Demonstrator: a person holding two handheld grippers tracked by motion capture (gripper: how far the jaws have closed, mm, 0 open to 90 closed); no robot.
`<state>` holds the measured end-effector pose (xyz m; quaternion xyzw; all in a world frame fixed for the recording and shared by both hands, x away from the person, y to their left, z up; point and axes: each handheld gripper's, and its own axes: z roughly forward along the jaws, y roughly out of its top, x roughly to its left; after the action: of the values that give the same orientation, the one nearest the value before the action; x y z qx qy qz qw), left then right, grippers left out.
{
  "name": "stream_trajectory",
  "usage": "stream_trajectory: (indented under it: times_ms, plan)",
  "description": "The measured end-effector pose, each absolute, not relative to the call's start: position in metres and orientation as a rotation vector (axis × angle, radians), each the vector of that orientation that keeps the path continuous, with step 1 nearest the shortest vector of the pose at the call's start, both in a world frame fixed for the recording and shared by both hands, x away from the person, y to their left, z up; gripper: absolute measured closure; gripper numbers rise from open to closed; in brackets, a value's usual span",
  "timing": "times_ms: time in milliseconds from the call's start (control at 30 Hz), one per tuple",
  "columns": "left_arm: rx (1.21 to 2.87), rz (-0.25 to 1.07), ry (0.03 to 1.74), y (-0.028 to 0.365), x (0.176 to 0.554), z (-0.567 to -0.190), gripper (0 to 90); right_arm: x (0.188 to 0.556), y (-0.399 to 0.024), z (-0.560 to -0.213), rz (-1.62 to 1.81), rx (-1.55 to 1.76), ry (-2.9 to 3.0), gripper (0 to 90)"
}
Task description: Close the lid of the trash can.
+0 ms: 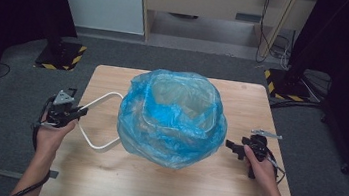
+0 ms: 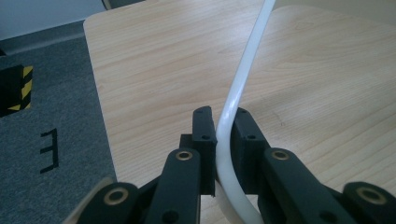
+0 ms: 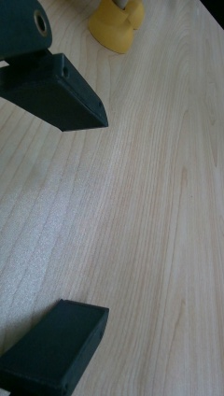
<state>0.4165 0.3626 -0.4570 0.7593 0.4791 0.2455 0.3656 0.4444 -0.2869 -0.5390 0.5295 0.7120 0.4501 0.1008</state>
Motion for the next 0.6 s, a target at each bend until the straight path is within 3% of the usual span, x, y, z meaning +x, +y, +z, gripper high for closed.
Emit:
stream_trajectory:
  times_ms: [600]
  plan:
    - [1.871,0.657,1.166,0.389,0.384,-0.435,81.4,0.444,-0.285,-0.539,1.301,1.556,2.104,8.6]
